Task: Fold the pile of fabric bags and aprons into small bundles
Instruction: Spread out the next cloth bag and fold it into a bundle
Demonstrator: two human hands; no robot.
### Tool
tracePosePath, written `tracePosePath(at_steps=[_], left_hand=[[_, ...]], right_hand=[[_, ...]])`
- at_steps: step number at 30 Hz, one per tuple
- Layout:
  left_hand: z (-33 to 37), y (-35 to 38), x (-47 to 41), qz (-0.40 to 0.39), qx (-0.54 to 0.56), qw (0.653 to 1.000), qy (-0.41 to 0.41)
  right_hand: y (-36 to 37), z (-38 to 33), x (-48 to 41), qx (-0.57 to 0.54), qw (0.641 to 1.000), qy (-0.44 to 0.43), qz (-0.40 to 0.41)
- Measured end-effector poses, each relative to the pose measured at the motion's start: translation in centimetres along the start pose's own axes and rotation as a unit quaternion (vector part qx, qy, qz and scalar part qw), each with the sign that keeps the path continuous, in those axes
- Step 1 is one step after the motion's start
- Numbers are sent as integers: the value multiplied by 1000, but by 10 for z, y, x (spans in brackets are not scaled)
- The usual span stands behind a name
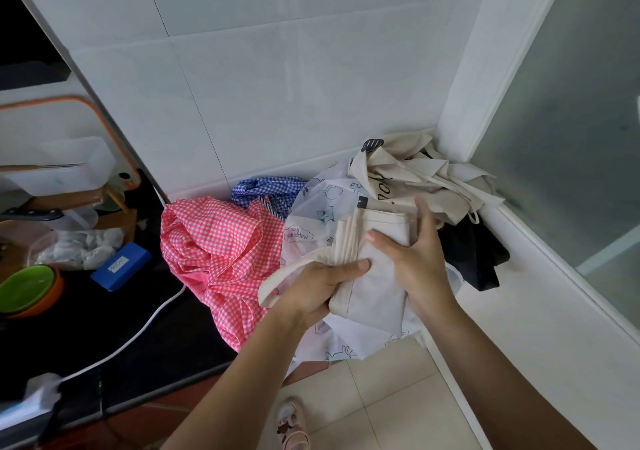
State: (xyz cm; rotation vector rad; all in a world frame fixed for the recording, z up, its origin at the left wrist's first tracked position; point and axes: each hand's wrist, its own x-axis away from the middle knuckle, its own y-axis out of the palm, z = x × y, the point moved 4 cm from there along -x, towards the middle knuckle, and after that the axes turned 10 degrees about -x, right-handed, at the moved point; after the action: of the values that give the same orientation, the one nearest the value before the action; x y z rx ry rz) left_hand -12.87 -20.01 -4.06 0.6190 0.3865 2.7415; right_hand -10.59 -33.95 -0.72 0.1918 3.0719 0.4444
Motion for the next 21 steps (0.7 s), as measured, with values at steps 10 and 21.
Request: tracePosePath(at_steps=[10, 21], left_hand=[[-12, -3, 1, -33, -39, 997, -52], [-12, -3, 9, -41, 67, 993, -92]], right_hand=[[-19, 29, 29, -107, 961, 184, -176], [-10, 14, 37, 28, 951, -41, -304]])
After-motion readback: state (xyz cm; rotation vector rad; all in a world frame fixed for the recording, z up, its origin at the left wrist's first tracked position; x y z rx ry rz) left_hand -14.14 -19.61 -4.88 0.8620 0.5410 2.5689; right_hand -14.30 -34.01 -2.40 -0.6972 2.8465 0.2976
